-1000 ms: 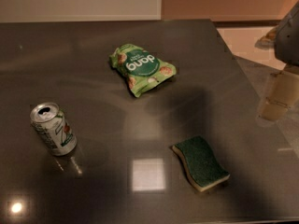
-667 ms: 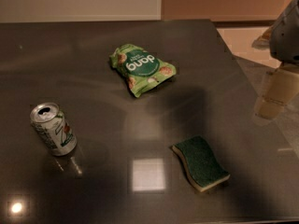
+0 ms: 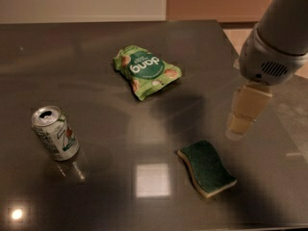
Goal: Move sponge near green rice chip bag
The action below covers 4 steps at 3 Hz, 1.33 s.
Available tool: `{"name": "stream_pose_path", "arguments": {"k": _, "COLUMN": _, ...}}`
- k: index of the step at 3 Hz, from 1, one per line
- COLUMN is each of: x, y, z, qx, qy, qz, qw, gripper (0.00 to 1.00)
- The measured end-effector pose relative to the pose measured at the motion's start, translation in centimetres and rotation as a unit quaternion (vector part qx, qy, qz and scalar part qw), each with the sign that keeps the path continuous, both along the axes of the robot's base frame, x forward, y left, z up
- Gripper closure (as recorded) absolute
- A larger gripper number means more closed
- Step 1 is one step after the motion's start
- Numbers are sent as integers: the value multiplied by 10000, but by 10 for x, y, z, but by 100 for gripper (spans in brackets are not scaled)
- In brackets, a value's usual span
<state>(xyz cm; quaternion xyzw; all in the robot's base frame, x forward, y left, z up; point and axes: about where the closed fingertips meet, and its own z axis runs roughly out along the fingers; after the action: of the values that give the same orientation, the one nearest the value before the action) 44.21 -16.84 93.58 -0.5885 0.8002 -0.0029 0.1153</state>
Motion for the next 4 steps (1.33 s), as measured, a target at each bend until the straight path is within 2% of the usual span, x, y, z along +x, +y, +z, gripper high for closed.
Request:
{"name": "stream_pose_path", "arguments": {"k": 2, "x": -26, "y": 38, "z": -49, "qx": 163, "qy": 420, "qz": -296, "qw": 9985, "gripper": 0}}
{"name": "stream_pose_path", "arguments": {"k": 3, "x": -36, "y": 45, "z": -68, "qx": 172, "qy": 703, "qz": -525, "qw": 9960, "gripper": 0}}
{"name": "stream_pose_path", "arguments": {"k": 4, "x": -49, "y": 50, "z": -81, "qx": 130, "qy": 872, "qz": -730, "qw": 9934, "gripper": 0}}
